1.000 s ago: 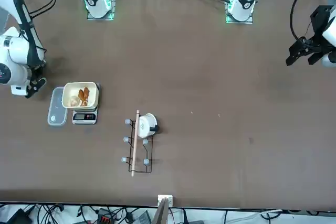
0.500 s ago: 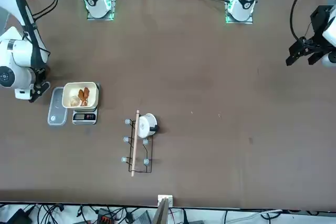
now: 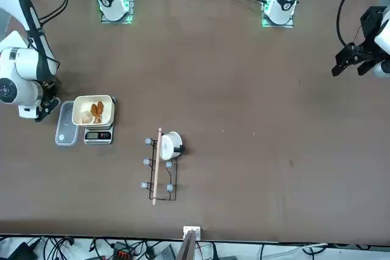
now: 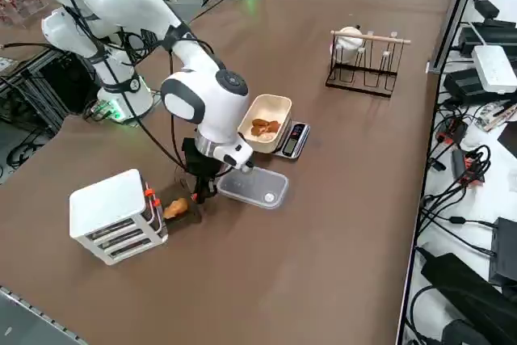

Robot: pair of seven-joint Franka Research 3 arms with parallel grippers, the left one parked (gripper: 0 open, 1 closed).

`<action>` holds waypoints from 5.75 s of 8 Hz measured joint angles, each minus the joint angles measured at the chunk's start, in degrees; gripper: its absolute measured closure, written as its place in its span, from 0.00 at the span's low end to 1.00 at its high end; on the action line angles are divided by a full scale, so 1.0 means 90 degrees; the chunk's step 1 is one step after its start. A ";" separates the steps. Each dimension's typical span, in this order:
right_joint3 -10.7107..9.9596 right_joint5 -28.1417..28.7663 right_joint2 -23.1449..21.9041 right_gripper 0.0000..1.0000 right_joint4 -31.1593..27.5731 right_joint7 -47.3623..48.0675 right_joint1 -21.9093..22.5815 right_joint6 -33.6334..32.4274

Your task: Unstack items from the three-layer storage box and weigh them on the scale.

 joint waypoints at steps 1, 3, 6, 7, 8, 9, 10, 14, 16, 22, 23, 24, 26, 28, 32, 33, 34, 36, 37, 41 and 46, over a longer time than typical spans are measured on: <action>0.0000 0.0008 0.0000 0.88 0.0014 0.0000 0.0000 0.0000; 0.0085 0.0107 -0.0007 0.55 0.0122 0.0000 0.0004 -0.0075; 0.0478 0.0444 -0.0057 0.02 0.1029 -0.0097 0.0024 -0.1720; 0.0516 0.0466 -0.0131 0.04 0.1215 -0.0254 0.0024 -0.2060; 0.0505 0.0468 -0.0224 0.11 0.1232 -0.0461 -0.0036 -0.2164; 0.0480 0.0467 -0.0270 0.19 0.1187 -0.0711 -0.0171 -0.2182; 0.0462 0.0390 -0.0276 0.38 0.1052 -0.0857 -0.0352 -0.2049; 0.0443 0.0006 -0.0270 0.38 0.0110 -0.0897 -0.0988 -0.0824; 0.0444 0.0006 -0.0275 0.38 0.0072 -0.0898 -0.1010 -0.0643; 0.0436 -0.0060 -0.0079 0.38 -0.0322 -0.0898 -0.1325 0.0350; 0.0435 -0.0079 -0.0033 0.38 -0.0324 -0.0897 -0.1367 0.0403; 0.0435 -0.0095 -0.0009 0.38 -0.0326 -0.0897 -0.1397 0.0481; 0.0411 -0.0197 0.0002 0.41 -0.0333 -0.0897 -0.1427 0.0585; 0.0398 -0.0213 -0.0020 0.55 -0.0317 -0.0887 -0.1439 0.0548; 0.0682 0.0569 -0.0344 0.56 -0.0206 -0.0689 -0.1453 0.0108; 0.0850 0.1078 -0.0453 0.56 -0.0088 -0.0686 -0.1447 -0.0186; 0.1043 0.1536 -0.0525 0.56 0.0113 -0.0683 -0.1444 -0.0560; 0.1408 0.2388 -0.0566 0.56 0.0715 -0.0624 -0.1437 -0.1546; 0.1564 0.2810 -0.0583 0.56 0.0984 -0.0419 -0.1435 -0.2002; 0.2184 0.3291 -0.0549 0.56 0.1153 0.2252 -0.0989 -0.2153; 0.2164 0.3290 -0.0349 0.02 0.1168 0.3657 -0.0527 -0.1749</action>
